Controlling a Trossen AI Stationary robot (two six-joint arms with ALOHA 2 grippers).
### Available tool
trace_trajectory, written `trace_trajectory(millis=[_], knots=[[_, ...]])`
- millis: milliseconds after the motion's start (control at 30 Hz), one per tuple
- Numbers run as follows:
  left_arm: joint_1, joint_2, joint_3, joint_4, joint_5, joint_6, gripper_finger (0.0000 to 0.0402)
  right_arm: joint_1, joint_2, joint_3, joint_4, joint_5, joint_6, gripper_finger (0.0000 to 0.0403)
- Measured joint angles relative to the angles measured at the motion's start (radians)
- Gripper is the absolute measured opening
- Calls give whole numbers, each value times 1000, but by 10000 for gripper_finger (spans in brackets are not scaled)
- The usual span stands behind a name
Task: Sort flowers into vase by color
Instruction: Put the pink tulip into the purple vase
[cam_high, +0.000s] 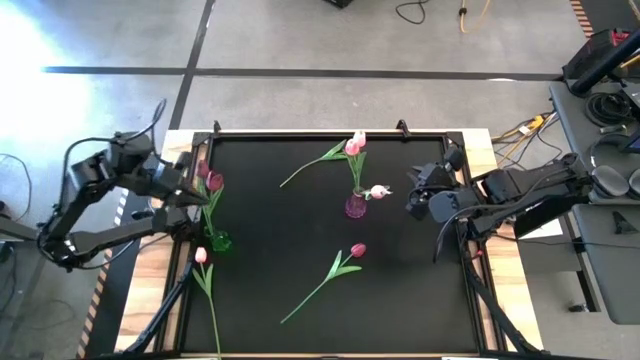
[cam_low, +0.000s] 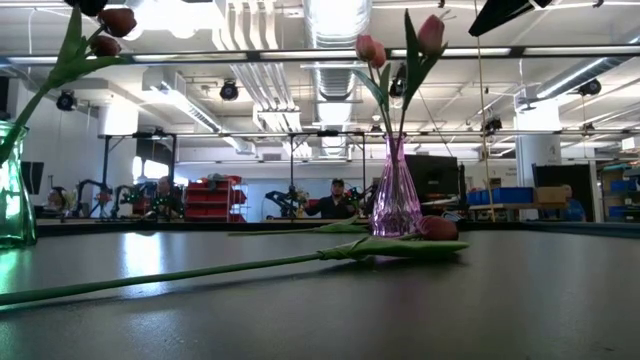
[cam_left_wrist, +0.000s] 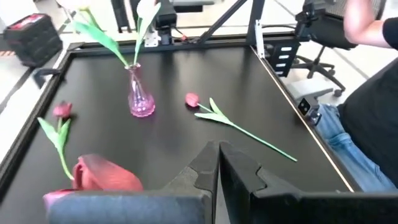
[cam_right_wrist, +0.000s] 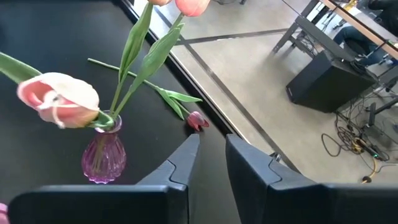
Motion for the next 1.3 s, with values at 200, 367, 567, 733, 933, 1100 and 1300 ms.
trace_trajectory(millis=[200,367,567,733,933,1100,1300], knots=[[-29,-33,-108,149,57,2,0,0,0,0,0,0,0,69],[-88,-69,-118,212,33,-33,0,0,0,0,1,0,0,68],[-155,-89,-125,294,-27,-73,0,0,0,0,3,0,5,68],[-209,-69,-174,411,-41,-103,0,0,0,-1,6,0,7,68],[-359,-56,-191,484,-190,-131,0,0,0,-1,8,0,8,66],[-566,-30,-187,483,-386,-210,0,0,0,-4,8,0,8,66],[-932,89,-181,441,-716,-323,0,0,0,-8,8,0,7,66]])
